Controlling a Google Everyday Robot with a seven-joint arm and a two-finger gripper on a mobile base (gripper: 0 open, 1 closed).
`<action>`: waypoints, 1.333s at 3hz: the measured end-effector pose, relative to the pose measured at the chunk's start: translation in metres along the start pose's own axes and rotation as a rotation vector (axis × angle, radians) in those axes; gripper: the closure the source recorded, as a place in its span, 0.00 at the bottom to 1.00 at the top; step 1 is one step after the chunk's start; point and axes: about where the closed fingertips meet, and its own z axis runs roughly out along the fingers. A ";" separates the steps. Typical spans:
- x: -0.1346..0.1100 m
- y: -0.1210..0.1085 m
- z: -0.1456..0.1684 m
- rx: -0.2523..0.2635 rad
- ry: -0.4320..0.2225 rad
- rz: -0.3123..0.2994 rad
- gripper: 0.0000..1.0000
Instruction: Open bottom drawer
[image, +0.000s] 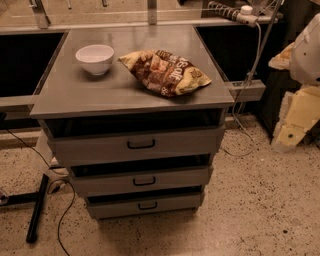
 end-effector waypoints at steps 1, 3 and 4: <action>0.000 0.000 0.000 0.000 0.000 0.000 0.00; -0.005 0.017 0.043 -0.022 -0.097 -0.083 0.00; -0.008 0.030 0.084 -0.016 -0.208 -0.167 0.00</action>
Offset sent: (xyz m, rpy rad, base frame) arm -0.0029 0.0131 -0.0396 0.0328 0.0106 0.0743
